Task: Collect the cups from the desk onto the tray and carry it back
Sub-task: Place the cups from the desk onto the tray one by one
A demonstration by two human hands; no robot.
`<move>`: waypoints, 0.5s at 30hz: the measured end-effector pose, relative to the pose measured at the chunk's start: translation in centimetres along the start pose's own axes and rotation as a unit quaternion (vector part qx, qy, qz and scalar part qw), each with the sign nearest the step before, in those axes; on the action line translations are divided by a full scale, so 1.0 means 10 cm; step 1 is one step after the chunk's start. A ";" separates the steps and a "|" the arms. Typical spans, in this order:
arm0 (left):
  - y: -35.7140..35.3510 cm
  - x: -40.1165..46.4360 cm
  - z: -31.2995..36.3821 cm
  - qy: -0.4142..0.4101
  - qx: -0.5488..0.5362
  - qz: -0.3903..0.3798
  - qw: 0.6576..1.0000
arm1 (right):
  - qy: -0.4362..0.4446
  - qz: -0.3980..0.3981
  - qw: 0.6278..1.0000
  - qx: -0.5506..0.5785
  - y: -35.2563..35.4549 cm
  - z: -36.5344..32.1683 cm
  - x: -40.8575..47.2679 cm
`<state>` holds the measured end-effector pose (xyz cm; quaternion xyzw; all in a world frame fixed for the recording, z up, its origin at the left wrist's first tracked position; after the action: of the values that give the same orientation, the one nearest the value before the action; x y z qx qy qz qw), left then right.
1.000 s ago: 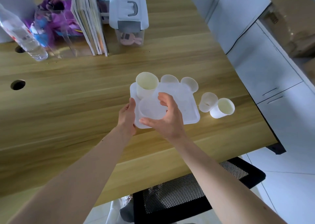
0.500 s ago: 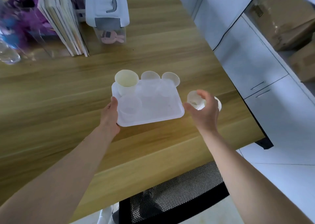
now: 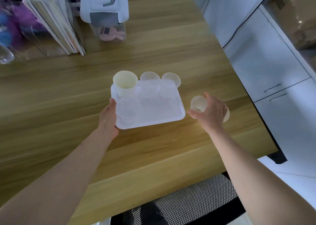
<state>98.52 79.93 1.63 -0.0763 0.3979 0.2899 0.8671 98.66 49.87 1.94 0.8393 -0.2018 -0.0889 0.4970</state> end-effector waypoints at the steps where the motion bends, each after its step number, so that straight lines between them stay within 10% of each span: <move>1: -0.01 -0.01 0.01 -0.001 0.003 0.003 1.000 | 0.001 0.004 1.000 -0.002 0.00 0.00 0.01; 15: -0.14 -0.11 0.08 -0.004 0.017 -0.035 0.999 | 0.046 0.053 0.990 0.121 0.34 -0.48 -0.16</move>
<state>99.23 78.58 2.83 -0.0744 0.3960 0.2531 0.8795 98.00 52.96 7.14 0.8846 -0.2319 0.0011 0.4046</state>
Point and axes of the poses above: each hand's wrist, its own x-axis towards the middle knuckle, its own y-axis out of the back of the hand, z = x × y, the point moved 1 cm from there along x, towards the middle knuckle, and after that the axes turned 9 degrees about z, right-handed, at the moved point
